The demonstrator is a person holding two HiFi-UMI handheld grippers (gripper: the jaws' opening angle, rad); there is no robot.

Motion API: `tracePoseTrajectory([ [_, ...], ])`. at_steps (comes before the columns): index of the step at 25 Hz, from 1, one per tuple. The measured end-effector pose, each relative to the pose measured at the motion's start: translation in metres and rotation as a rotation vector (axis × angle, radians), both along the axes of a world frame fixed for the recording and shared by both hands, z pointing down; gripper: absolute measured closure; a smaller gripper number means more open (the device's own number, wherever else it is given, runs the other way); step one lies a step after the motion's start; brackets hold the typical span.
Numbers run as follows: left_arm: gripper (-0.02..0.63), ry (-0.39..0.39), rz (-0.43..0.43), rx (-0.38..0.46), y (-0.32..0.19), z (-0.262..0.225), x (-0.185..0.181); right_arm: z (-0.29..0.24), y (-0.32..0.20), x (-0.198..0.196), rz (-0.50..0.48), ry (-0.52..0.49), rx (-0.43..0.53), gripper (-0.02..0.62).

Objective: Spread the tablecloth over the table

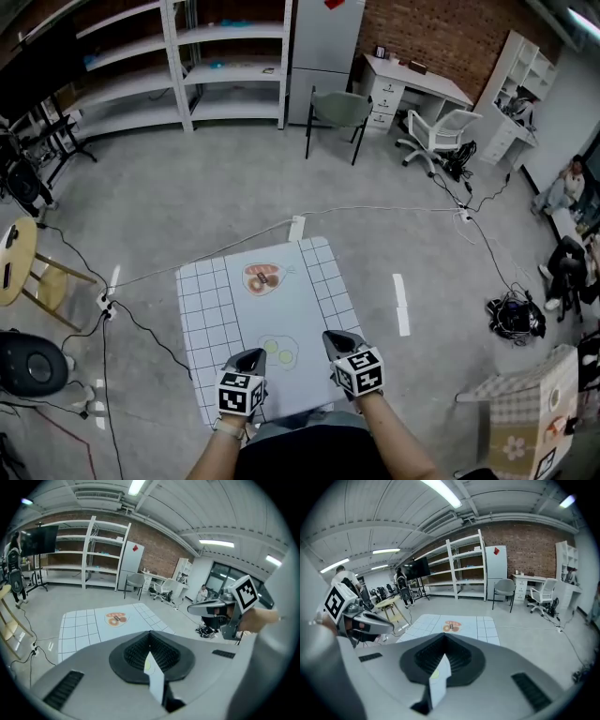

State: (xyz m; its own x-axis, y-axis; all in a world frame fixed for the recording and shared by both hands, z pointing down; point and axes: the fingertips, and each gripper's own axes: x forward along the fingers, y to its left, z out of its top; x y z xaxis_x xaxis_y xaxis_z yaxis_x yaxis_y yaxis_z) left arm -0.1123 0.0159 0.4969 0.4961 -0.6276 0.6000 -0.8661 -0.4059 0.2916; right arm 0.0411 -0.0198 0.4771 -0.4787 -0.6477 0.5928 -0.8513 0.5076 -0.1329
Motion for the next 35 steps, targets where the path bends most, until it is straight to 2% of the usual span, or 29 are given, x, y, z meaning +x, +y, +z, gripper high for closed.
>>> tracePoseTrajectory([
  [3,0.594,0.035,-0.023,0.052,-0.008,-0.032,0.004,-0.032,-0.004,-0.004,-0.017,-0.052,0.041,0.586],
  [13,0.594,0.084,-0.027,0.283,-0.027,-0.148,0.011,-0.141,-0.024,-0.007,-0.124,-0.107,0.226,0.586],
  [18,0.594,0.057,-0.027,0.363,-0.034,-0.185,0.009,-0.183,-0.034,-0.004,-0.137,-0.134,0.329,0.586],
  [27,0.594,0.033,-0.066,0.442,-0.046,-0.218,-0.001,-0.230,-0.043,-0.012,-0.190,-0.082,0.474,0.586],
  [35,0.594,0.024,-0.096,0.462,-0.050,-0.223,-0.007,-0.239,-0.043,-0.016,-0.205,-0.105,0.506,0.586],
])
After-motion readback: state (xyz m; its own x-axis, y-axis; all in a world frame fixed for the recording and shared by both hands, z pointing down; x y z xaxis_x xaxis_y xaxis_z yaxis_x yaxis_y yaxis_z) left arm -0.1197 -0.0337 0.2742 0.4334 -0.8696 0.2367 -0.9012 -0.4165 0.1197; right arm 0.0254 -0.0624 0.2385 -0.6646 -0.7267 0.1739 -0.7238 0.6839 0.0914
